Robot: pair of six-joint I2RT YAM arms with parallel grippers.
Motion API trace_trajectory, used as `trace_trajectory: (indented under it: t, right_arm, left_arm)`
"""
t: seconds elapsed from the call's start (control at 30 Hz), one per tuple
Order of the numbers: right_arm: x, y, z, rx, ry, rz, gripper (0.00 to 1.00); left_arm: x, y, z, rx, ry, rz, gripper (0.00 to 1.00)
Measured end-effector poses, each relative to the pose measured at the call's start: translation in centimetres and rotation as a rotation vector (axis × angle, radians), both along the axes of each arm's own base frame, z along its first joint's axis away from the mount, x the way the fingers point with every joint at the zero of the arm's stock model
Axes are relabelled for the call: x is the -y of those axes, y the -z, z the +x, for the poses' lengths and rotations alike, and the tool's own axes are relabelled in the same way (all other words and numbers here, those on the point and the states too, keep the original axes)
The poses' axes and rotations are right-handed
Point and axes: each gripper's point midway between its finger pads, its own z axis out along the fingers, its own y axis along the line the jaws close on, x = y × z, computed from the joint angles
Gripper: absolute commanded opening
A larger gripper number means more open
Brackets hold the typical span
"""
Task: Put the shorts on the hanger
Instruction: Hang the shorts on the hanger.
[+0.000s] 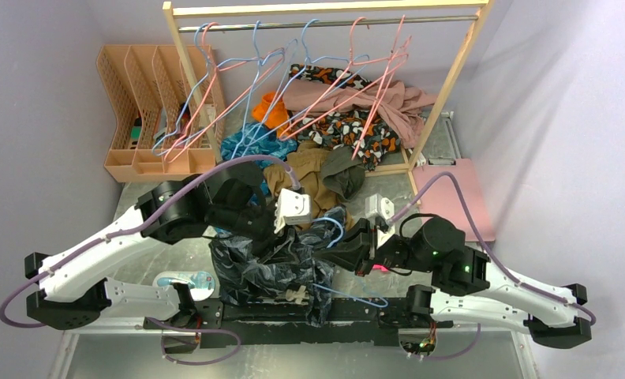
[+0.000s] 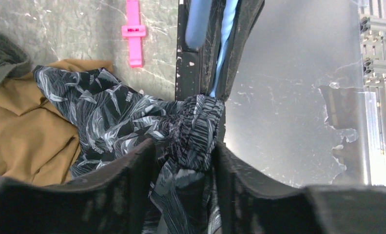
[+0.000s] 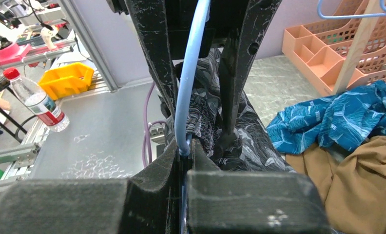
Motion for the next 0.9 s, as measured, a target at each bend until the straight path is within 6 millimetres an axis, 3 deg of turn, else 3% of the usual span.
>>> trace_trajectory:
  t: [0.17,0.2,0.27,0.4,0.47,0.7,0.9]
  right_arm:
    - [-0.5,0.3,0.0,-0.004,-0.010,-0.012,0.00]
    - [-0.5,0.4,0.0,-0.004,-0.008,-0.015,0.00]
    - [-0.7,0.4,0.0,-0.008,-0.015,-0.016,0.00]
    - [-1.0,0.3,-0.3,-0.017,-0.032,-0.015,0.30]
    - [-1.0,-0.1,-0.4,-0.025,-0.036,-0.008,0.39]
    - [-0.4,-2.3,-0.4,-0.033,-0.021,0.047,0.47]
    - [0.0,-4.7,0.6,-0.033,0.040,0.095,0.46]
  left_arm:
    - [0.0,0.6,-0.2,-0.015,0.003,0.016,0.09]
    - [-0.1,0.7,-0.3,-0.019,0.007,0.017,0.07]
    - [-0.3,0.8,-0.8,-0.020,0.026,0.014,0.07]
    - [-0.6,0.7,-1.1,-0.012,0.028,-0.010,0.07]
    - [-0.8,0.5,-1.0,-0.007,0.020,-0.020,0.07]
    - [-1.5,-0.2,-0.6,0.024,-0.024,-0.070,0.07]
    - [-1.7,-0.1,-0.5,0.028,-0.039,-0.070,0.07]
